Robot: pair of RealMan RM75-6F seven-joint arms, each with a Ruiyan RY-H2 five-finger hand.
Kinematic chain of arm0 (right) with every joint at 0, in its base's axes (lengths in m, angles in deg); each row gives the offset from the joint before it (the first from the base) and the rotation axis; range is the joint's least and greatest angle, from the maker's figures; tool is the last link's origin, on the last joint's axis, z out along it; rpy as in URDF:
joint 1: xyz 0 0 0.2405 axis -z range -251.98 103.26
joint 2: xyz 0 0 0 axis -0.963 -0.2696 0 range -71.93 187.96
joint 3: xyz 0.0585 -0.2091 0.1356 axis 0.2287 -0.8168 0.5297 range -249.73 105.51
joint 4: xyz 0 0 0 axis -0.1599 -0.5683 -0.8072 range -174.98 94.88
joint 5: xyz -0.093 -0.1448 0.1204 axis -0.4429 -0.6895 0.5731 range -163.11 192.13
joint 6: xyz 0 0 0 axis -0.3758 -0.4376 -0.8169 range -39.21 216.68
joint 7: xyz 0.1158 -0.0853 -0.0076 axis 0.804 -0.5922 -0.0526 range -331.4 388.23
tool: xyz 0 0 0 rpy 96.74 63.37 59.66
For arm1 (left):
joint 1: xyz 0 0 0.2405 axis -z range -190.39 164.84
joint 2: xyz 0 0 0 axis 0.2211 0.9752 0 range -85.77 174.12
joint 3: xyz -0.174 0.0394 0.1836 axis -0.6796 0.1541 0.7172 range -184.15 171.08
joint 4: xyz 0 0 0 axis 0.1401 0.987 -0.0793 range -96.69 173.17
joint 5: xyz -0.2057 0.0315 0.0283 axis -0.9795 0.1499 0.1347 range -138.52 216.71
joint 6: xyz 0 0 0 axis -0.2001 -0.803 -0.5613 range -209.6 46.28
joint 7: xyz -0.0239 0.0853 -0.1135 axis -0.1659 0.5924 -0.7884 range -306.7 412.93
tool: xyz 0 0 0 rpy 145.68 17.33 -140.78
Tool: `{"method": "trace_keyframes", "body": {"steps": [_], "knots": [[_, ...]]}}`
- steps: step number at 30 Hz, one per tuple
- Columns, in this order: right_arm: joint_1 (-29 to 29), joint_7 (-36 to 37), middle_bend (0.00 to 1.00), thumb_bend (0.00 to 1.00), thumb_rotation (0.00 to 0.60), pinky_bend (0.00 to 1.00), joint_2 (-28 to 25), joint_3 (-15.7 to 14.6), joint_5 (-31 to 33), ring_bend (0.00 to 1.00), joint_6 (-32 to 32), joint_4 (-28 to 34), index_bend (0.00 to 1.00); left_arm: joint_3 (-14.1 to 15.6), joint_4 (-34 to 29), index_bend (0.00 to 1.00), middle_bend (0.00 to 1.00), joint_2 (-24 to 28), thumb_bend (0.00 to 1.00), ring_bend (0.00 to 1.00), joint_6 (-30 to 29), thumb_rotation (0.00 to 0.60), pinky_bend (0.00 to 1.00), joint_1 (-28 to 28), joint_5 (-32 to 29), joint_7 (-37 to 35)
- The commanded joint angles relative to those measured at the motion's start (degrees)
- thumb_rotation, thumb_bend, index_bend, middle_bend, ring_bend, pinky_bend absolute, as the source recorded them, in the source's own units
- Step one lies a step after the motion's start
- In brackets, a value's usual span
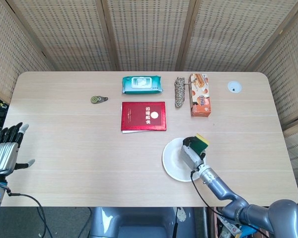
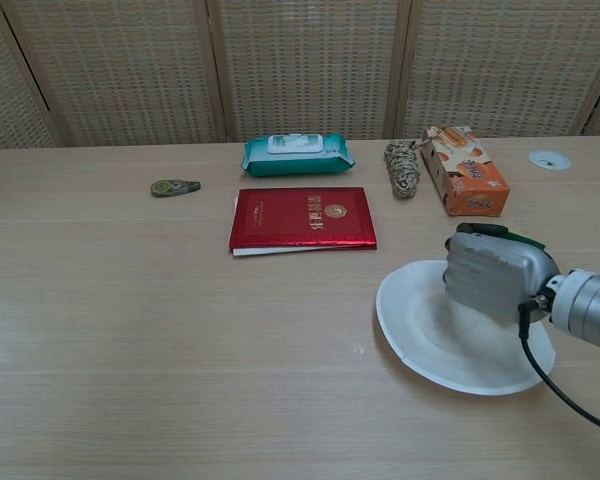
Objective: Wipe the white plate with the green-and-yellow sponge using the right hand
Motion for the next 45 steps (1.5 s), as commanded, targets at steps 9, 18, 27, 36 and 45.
{"method": "trace_keyframes", "body": {"steps": [9,18,27,36,45], "knots": [[1.09,0.28,0.48,0.30,0.600,0.58,2.19,-1.08,-1.44,0.42,-0.53,-3.46,0.48,0.18,-0.08,0.00,0.00,0.07,0.00,0.00,-0.08,0.600,0.00,-0.01,0.25,-0.21],[2.04,1.25,0.48,0.30,0.600,0.58,3.50,-1.15,-1.49,0.42,-0.30,-5.57,0.48,0.34,-0.29,0.00,0.00,0.21,0.00,0.00,-0.27,0.600,0.00,-0.08,0.51,-0.35],[2.65,2.38,0.48,0.30,0.600,0.58,0.05,0.36,-2.08,0.42,-3.67,0.63,0.48,0.36,-0.57,0.00,0.00,0.41,0.00,0.00,-0.56,0.600,0.00,-0.18,0.71,-0.58],[3.74,-2.38,0.48,0.30,0.600,0.58,-3.63,1.08,0.65,0.42,-3.44,7.09,0.48,0.57,-0.97,0.00,0.00,0.66,0.00,0.00,-0.84,0.600,0.00,-0.28,1.25,-0.83],[4.25,-4.77,0.48,0.30,0.600,0.58,-3.14,1.13,2.61,0.42,-2.72,7.22,0.48,0.52,-0.96,0.00,0.00,0.66,0.00,0.00,-0.58,0.600,0.00,-0.14,1.00,-0.79]]}}
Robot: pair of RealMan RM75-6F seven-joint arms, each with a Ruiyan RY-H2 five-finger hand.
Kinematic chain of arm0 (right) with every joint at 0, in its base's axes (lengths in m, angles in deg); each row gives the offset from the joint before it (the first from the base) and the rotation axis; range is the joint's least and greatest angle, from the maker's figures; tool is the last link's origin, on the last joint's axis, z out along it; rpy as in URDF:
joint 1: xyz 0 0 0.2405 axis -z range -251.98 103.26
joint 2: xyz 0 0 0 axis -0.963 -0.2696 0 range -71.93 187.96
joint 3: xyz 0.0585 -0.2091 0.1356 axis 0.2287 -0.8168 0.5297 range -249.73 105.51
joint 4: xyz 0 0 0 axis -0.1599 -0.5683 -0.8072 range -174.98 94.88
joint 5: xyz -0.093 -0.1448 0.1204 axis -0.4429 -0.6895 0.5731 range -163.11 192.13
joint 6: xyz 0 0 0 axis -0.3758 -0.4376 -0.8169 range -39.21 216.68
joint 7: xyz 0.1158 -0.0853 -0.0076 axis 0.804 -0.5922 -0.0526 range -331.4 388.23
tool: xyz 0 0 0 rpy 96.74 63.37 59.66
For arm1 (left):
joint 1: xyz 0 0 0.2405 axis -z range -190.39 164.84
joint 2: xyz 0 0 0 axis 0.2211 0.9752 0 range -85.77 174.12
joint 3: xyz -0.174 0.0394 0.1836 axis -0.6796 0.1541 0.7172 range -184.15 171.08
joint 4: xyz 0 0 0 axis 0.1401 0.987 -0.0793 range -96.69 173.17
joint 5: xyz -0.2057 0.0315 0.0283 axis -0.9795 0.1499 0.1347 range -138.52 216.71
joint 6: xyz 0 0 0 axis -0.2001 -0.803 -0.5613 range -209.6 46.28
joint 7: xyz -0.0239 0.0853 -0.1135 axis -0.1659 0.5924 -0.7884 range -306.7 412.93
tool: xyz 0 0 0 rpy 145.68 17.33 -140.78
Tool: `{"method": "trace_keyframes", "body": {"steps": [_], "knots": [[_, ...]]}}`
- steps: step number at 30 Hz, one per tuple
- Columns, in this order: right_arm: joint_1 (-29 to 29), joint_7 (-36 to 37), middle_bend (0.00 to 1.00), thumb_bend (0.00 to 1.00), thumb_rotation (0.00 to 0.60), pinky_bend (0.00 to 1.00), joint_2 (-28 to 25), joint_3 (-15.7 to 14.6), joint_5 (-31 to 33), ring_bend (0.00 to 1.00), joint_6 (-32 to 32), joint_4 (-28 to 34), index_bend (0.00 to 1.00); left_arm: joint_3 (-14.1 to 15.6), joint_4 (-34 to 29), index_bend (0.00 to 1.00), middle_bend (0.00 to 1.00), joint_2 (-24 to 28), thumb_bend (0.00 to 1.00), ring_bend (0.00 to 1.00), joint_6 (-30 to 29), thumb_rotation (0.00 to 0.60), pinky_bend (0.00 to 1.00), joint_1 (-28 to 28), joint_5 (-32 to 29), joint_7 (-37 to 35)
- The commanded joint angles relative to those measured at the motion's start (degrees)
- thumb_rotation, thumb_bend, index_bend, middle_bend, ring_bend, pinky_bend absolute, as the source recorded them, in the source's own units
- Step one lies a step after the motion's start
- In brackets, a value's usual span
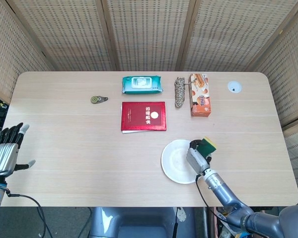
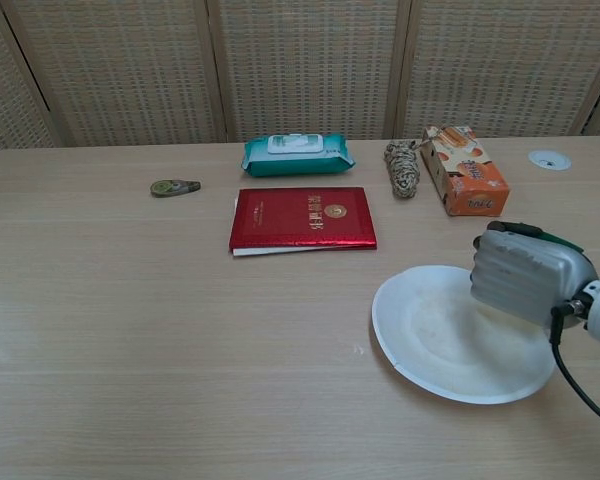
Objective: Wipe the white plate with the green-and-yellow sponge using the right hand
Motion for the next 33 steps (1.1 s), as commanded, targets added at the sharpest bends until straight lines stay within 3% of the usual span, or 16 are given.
{"method": "trace_keyframes", "body": {"steps": [1,15,33], "knots": [[-0.08,-0.22,0.48,0.30,0.600,0.58,0.34,0.00,0.31,0.42,0.46,-0.29,0.48,-0.02,-0.01,0.00,0.00,-0.01,0.00,0.00,-0.01,0.600,0.00,0.02,-0.03,0.03],[-0.29,-2.11,0.48,0.30,0.600,0.58,5.66,0.67,3.70,0.42,2.44,-7.02,0.48,-0.13,0.24,0.00,0.00,-0.02,0.00,0.00,0.09,0.600,0.00,0.03,-0.47,-0.16],[0.03,-2.88,0.48,0.30,0.600,0.59,8.27,-0.36,3.63,0.42,1.78,-9.02,0.48,-0.08,0.06,0.00,0.00,0.25,0.00,0.00,-0.25,0.600,0.00,-0.14,-0.18,-0.67]]}}
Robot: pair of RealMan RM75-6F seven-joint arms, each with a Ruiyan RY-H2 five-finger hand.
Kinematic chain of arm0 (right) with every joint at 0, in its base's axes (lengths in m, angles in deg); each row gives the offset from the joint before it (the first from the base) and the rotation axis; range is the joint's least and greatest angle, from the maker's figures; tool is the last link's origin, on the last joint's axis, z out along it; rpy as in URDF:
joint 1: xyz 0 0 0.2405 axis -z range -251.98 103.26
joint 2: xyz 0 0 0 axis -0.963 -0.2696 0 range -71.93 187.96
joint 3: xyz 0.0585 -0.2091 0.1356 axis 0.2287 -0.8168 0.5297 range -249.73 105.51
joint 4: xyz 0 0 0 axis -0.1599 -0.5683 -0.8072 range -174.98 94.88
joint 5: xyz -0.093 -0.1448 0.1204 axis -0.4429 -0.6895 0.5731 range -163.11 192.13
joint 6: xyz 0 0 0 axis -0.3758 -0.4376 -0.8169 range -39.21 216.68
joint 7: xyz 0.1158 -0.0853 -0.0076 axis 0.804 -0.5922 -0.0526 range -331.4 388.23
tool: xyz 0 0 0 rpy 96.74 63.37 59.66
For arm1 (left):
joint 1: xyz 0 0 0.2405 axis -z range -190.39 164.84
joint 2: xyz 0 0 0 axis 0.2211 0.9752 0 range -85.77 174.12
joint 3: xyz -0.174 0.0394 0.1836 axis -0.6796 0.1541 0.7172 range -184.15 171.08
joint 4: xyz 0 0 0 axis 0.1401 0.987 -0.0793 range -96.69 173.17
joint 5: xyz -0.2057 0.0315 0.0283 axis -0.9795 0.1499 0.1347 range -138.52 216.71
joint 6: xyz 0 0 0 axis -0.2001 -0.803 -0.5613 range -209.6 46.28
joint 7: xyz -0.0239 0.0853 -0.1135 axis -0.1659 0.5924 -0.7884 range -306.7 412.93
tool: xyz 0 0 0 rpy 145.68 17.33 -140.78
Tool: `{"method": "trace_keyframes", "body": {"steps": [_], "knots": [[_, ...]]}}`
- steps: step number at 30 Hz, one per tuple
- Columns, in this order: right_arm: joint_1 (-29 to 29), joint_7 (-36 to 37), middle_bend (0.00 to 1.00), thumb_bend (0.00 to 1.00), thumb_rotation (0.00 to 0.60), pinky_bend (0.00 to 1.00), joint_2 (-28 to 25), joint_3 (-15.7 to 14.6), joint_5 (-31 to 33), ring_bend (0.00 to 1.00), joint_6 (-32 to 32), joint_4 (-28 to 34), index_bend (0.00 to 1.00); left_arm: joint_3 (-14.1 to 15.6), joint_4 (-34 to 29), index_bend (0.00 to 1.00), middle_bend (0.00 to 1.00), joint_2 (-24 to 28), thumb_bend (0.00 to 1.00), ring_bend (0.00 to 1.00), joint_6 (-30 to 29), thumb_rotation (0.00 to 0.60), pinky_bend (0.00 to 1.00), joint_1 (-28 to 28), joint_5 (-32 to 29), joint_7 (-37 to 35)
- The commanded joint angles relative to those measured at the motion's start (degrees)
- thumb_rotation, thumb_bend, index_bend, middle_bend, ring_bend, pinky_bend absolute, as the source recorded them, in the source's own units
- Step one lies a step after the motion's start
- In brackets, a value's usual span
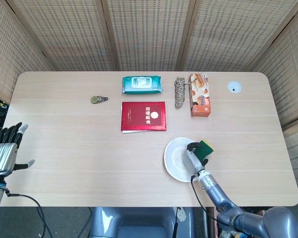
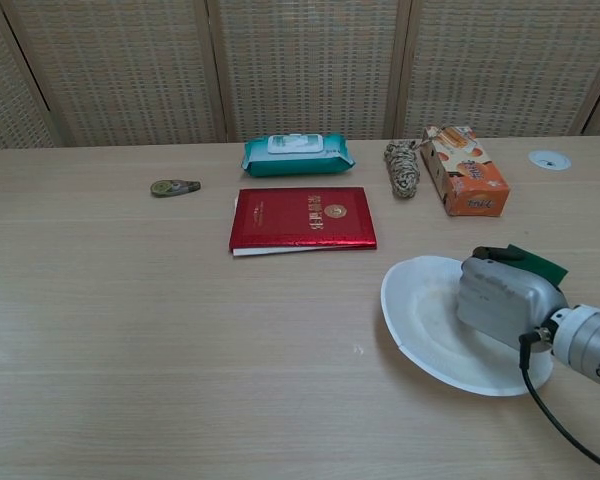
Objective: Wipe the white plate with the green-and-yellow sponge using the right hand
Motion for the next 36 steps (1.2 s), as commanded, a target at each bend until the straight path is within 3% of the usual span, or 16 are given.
{"method": "trace_keyframes", "body": {"steps": [1,6,15,19,24,27,36], "knots": [[0.05,0.06,0.48,0.30,0.600,0.59,-0.12,-0.06,-0.33,0.42,-0.56,0.21,0.48,0.00,-0.01,0.00,0.00,0.07,0.00,0.00,-0.02,0.600,0.00,-0.02,0.05,-0.13],[0.11,0.80,0.48,0.30,0.600,0.59,-1.84,0.23,-1.45,0.42,-2.71,3.11,0.48,-0.04,-0.08,0.00,0.00,0.23,0.00,0.00,-0.05,0.600,0.00,-0.02,0.19,-0.49],[-0.30,3.34,0.48,0.30,0.600,0.59,-10.52,1.05,-5.14,0.42,-7.26,17.37,0.48,0.24,-0.47,0.00,0.00,0.66,0.00,0.00,-0.24,0.600,0.00,-0.19,0.96,-1.21],[-1.10,7.38,0.48,0.30,0.600,0.59,-13.81,2.15,-4.94,0.42,-6.18,20.40,0.48,0.46,-0.87,0.00,0.00,0.91,0.00,0.00,-0.73,0.600,0.00,-0.44,1.63,-1.42],[-2.21,16.23,0.48,0.30,0.600,0.59,-16.01,4.10,-5.08,0.42,-5.12,18.39,0.48,0.66,-1.24,0.00,0.00,1.15,0.00,0.00,-1.18,0.600,0.00,-0.70,2.19,-1.67],[-2.86,25.54,0.48,0.30,0.600,0.59,-16.56,7.46,-0.66,0.42,-2.04,14.97,0.48,0.68,-1.40,0.00,0.00,1.21,0.00,0.00,-1.17,0.600,0.00,-0.70,2.22,-1.61],[-4.44,38.66,0.46,0.30,0.600,0.58,-13.71,8.30,1.16,0.42,3.26,4.64,0.48,0.70,-1.60,0.00,0.00,1.17,0.00,0.00,-1.06,0.600,0.00,-0.67,2.12,-1.22]]}}
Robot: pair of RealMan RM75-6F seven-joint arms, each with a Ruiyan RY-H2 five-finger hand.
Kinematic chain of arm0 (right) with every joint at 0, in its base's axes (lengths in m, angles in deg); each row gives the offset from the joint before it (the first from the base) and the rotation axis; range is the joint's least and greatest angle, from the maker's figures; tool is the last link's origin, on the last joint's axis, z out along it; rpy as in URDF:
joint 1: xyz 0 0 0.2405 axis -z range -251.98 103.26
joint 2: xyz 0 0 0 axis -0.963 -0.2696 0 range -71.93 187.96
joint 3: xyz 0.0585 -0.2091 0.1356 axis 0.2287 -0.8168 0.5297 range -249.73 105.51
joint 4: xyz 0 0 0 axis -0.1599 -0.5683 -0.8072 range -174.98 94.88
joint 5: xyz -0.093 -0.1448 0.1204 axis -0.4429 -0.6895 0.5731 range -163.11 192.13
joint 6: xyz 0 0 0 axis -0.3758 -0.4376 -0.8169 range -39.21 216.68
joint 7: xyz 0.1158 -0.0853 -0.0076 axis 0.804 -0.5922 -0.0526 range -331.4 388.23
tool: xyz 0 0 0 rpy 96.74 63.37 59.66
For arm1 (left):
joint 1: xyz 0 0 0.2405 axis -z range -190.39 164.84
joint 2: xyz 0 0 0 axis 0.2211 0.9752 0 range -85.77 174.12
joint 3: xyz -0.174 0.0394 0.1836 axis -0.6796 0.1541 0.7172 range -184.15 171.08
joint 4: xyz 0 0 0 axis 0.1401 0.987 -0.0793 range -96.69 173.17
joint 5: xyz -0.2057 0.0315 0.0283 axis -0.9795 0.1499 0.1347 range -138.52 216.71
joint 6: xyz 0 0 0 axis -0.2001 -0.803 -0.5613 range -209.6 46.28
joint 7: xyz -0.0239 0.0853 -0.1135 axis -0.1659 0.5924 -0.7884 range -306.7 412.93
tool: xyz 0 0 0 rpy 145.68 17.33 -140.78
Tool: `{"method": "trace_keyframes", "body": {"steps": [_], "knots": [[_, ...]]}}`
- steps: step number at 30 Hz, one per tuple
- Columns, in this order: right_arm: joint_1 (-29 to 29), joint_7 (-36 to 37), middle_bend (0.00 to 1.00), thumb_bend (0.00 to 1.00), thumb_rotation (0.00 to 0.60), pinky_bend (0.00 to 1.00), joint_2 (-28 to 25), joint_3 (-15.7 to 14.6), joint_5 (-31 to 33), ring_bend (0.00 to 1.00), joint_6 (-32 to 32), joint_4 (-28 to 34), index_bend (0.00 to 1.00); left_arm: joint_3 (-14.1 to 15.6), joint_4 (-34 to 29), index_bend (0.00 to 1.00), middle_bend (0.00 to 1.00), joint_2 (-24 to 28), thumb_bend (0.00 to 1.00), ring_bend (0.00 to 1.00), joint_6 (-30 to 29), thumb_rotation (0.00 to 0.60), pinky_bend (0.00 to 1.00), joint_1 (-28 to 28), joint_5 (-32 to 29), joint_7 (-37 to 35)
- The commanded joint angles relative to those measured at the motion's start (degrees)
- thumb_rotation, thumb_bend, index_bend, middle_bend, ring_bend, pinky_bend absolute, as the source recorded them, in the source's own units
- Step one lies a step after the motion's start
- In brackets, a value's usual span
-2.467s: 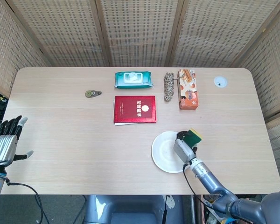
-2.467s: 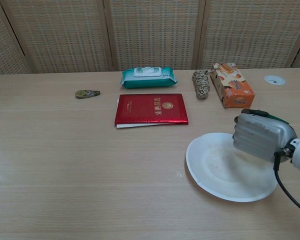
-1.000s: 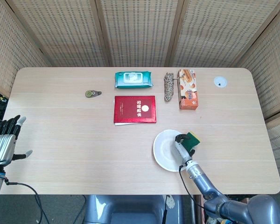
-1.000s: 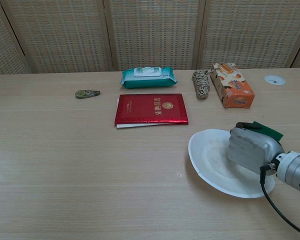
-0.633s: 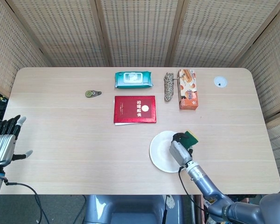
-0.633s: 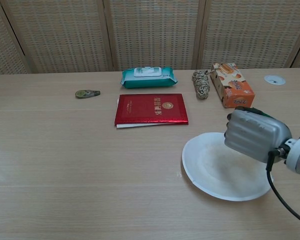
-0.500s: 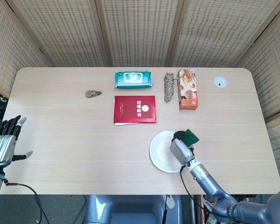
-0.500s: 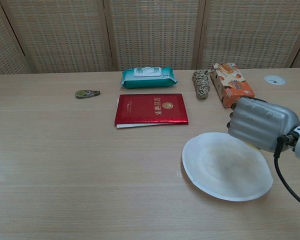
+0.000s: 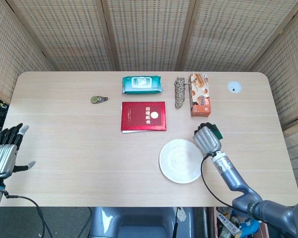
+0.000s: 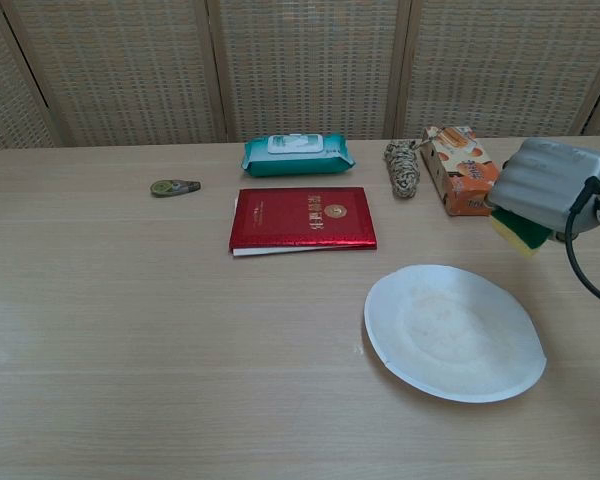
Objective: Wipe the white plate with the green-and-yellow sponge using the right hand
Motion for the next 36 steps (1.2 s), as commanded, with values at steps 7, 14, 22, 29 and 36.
{"method": "trace_keyframes", "body": {"steps": [7,14,22,29,36], "knots": [[-1.56,9.10,0.25,0.18,0.600,0.40,6.07,1.14,3.73,0.27,5.66,-12.07,0.29,-0.18,0.18,0.00,0.00,-0.04,0.00,0.00,0.48,0.600,0.00,0.15,-0.61,0.00],[-0.70,7.76,0.00,0.00,0.600,0.16,5.16,3.40,5.66,0.00,0.56,-6.63,0.01,-0.22,0.19,0.00,0.00,0.13,0.00,0.00,0.73,0.600,0.00,0.17,-0.80,-0.40],[5.65,11.89,0.00,0.00,0.600,0.06,-9.01,1.33,-1.66,0.00,-11.92,16.35,0.00,-0.51,1.04,0.00,0.00,-0.79,0.00,0.00,-2.28,0.600,0.00,-0.81,-0.61,1.80],[17.35,32.44,0.00,0.00,0.600,0.00,-18.53,-4.26,-11.94,0.00,-28.67,21.57,0.00,-0.50,0.76,0.00,0.00,-0.35,0.00,0.00,-3.86,0.600,0.00,-1.64,0.76,-0.27],[24.93,45.10,0.00,0.00,0.600,0.00,-19.34,-4.80,-8.81,0.00,-34.52,19.40,0.00,-0.13,2.01,0.00,0.00,-0.88,0.00,0.00,-7.02,0.600,0.00,-2.47,4.64,-2.42]]}}
